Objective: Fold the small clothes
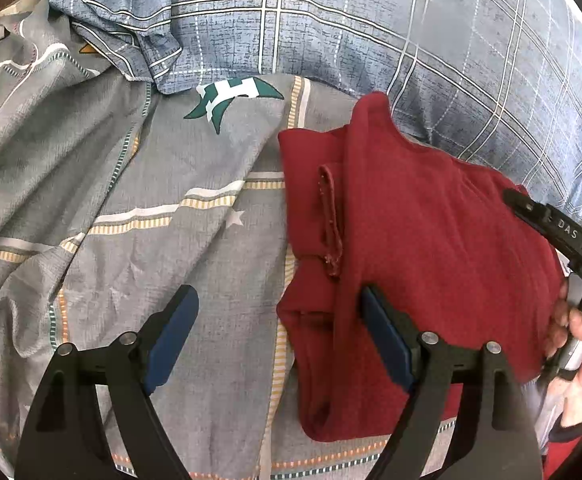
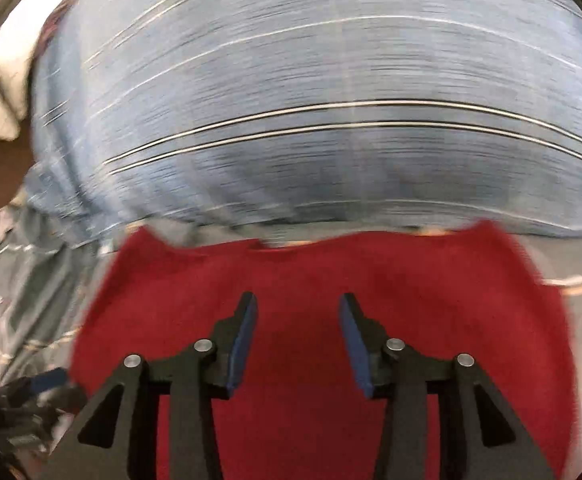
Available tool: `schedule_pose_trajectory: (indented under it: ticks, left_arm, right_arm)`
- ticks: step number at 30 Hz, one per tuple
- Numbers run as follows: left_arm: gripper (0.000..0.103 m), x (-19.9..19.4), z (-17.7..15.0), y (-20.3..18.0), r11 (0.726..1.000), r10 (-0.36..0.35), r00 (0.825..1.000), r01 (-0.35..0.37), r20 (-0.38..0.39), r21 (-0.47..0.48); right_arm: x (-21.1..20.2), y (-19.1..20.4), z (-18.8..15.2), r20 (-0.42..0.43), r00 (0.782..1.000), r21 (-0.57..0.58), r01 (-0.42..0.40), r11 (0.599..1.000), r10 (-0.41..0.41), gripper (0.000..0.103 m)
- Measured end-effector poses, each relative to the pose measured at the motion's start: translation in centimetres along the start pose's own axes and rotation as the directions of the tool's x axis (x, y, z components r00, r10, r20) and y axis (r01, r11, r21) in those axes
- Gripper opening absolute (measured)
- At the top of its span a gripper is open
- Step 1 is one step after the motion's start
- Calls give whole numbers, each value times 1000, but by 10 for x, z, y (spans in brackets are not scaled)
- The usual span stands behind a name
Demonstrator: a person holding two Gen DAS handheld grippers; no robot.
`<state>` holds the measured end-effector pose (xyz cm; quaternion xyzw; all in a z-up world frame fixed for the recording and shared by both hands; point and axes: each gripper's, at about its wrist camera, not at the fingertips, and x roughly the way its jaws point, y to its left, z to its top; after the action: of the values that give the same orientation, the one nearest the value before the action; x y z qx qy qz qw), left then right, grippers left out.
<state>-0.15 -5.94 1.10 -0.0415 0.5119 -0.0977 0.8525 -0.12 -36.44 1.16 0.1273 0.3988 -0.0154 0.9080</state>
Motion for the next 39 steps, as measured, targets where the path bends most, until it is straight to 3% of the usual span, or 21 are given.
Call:
schedule_pose_trajectory:
  ticks: [3,5,8,10,11,12,13,14,16,20,23,28,30,31,32,34,35,36,39]
  left_arm:
    - [83,0,-1,-2,1000,5,1000,-5,2,3]
    - [83,1,0,-2,1000,4,1000,-4,1,3]
    - [83,2,0,-2,1000,5,1000,-5,4,4]
    - [83,2,0,0,1000,-3,1000,3,1,-6]
    - [83,1,0,1,1000,-9,1000,9,-1,-14]
    - [83,1,-1,2,1000,-18,1000,18,-6,-22]
    - [83,0,-2,4,999,-28,1000,28,-13,-29]
    - [83,0,-4,6,999,-38,999,37,-21,-35]
    - [83,-3,-9,9,997,-58,998,57,-37,-46]
    - [83,-6,-12,13,996,-75,996,72,-53,-51]
    - [83,-5,-12,17,994,-92,994,88,-63,-66]
    - [84,-3,-11,15,994,-93,993,89,-69,-60]
    - [83,-4,-8,13,994,-95,993,92,-65,-55]
    - [83,-4,-7,13,994,-97,993,93,-64,-57]
    - [83,-5,-6,13,994,-98,993,95,-63,-59]
    - [83,-5,-4,13,992,-111,992,106,-64,-67]
    - [83,-6,-3,13,991,-119,991,115,-63,-69]
    - [83,-8,-2,12,990,-130,990,126,-57,-70]
    - [84,-14,0,3,990,-137,990,135,-27,-37]
  right_arm:
    - [-5,-48,3,10,998,95,65,993,-66,42]
    - [-4,-73,6,11,998,168,54,984,-57,28]
    - [3,-94,7,8,999,267,41,963,-45,15]
    - [13,-96,6,-14,999,279,52,959,-50,15]
    - [13,-91,7,-19,997,261,71,963,-68,20]
    - [9,-80,11,-30,996,228,92,969,-87,23]
    - [6,-69,14,-39,995,207,94,974,-88,35]
    - [1,-54,16,-41,997,184,70,980,-64,53]
    - [-9,-12,20,-44,998,129,-36,991,42,71]
    - [2,86,19,-165,971,-29,-182,983,175,72]
    - [28,156,12,-256,945,-135,-243,961,203,73]
    - [72,214,-3,-331,940,-268,-173,948,79,90]
    - [81,226,-6,-307,952,-334,-119,935,12,90]
    - [86,230,-7,-292,956,-374,-81,924,-35,85]
    - [88,229,-9,-281,958,-385,-60,921,-55,68]
    - [84,223,-15,-209,972,-445,-1,895,-103,50]
    - [80,221,-17,-196,976,-457,-9,889,-91,34]
    - [74,216,-15,-192,979,-446,-23,895,-71,27]
    - [42,180,-2,-192,977,-299,-148,943,92,20]
